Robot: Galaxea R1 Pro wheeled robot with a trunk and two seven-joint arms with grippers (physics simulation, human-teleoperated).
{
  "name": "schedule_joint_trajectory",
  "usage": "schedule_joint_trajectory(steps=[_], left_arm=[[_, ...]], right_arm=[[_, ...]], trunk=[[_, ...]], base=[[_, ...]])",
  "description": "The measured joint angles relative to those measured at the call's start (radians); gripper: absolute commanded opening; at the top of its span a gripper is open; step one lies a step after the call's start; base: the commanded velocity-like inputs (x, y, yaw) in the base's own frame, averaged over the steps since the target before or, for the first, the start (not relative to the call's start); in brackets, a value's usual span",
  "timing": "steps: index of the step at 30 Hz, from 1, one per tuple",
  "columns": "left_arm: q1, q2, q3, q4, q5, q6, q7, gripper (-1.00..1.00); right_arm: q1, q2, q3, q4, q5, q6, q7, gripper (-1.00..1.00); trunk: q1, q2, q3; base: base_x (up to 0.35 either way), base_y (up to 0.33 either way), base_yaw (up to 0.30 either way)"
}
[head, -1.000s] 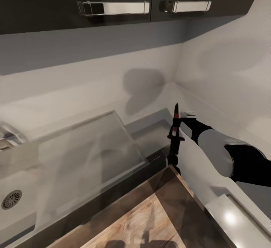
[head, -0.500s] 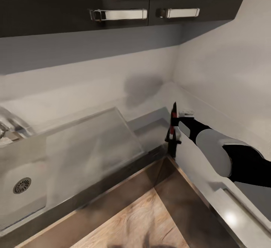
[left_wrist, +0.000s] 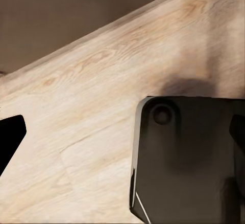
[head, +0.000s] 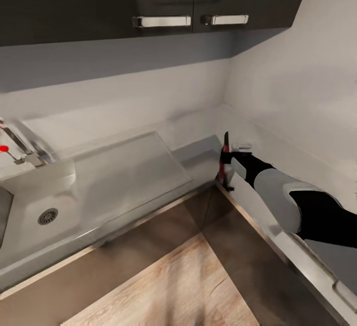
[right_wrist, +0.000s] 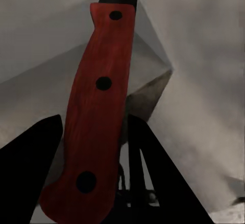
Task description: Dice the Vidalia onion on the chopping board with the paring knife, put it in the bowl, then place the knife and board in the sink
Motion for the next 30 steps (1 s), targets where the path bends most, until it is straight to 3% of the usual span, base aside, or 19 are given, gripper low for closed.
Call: schedule_joint_trajectory(steps=[7, 10, 24, 30], left_arm=[[0.0, 0.001, 0.0, -0.001, 0.0, 0.0, 0.0, 1.0], [0.0, 0.001, 0.0, -0.001, -0.001, 0.0, 0.0, 1.0], [0.0, 0.001, 0.0, -0.001, -0.001, 0.0, 0.0, 1.0], [0.0, 0.001, 0.0, -0.002, -0.001, 0.0, 0.0, 1.0]], right_arm=[[0.0, 0.063, 0.0, -0.004, 0.003, -0.001, -0.053, -1.0], [0.0, 0.077, 0.0, -0.004, 0.003, -0.001, -0.082, -1.0], [0.0, 0.084, 0.002, -0.056, 0.002, 0.0, -0.094, -1.0], [0.0, 0.083, 0.006, -0.181, 0.005, 0.023, -0.094, -1.0]], trunk=[[0.0, 0.0, 0.004], [0.0, 0.0, 0.007], [0.0, 0.0, 0.021], [0.0, 0.0, 0.028]], base=[[-0.332, 0.0, 0.082], [-0.332, 0.0, 0.228], [-0.316, 0.114, 0.239], [-0.289, 0.192, 0.224]])
